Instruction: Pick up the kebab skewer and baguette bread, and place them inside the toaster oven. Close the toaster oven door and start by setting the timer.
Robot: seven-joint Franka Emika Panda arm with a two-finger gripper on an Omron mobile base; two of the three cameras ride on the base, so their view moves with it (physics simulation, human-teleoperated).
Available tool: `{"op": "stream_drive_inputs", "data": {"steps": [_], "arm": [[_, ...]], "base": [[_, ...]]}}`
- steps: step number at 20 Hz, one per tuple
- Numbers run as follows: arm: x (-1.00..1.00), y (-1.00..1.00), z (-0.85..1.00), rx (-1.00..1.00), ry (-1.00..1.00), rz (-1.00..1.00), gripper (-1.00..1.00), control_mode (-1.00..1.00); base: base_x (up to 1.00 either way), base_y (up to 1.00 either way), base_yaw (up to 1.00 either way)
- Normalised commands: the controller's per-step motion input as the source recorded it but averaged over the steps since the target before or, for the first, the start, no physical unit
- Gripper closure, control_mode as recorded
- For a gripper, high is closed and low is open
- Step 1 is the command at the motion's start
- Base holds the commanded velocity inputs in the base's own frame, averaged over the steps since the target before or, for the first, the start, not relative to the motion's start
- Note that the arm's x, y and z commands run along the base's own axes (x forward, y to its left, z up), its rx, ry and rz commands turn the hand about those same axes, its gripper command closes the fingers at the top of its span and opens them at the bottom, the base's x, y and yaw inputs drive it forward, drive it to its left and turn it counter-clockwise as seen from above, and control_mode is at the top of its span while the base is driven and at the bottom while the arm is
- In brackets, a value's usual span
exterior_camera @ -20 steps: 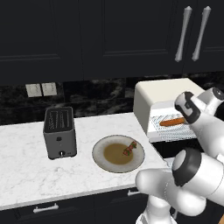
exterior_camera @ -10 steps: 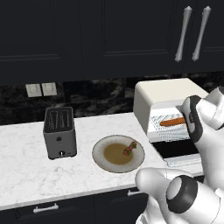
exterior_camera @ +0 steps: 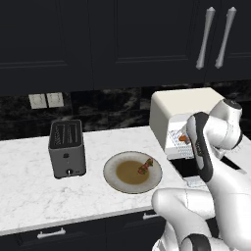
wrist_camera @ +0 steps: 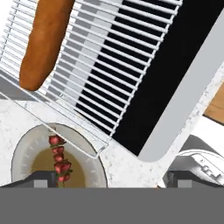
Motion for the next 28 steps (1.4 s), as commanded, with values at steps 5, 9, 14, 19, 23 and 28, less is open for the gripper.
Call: {"op": "stream_drive_inputs", "data": {"steps": [5, 9, 14, 19, 23, 28], "arm": [[-0.07, 0.97, 0.0, -0.04, 0.11, 0.2, -1.0, -1.0], [0.17, 0.48, 0.0, -0.01, 0.05, 0.08, -1.0, -1.0], [0.17, 0.22, -0.1, -0.03, 0.01, 0.0, -1.0, -1.0], [0.24, 0.31, -0.26, -0.05, 0.01, 0.0, -1.0, -1.0], [0.29, 0.35, -0.27, -0.05, 0.05, 0.01, -1.0, -1.0], [0.27, 0.21, -0.3, -0.02, 0.02, 0.02, -1.0, -1.0]], "base": [[0.0, 0.0, 0.0], [0.0, 0.0, 0.0], [0.0, 0.0, 0.0], [0.0, 0.0, 0.0], [0.0, 0.0, 0.0], [0.0, 0.0, 0.0]]}}
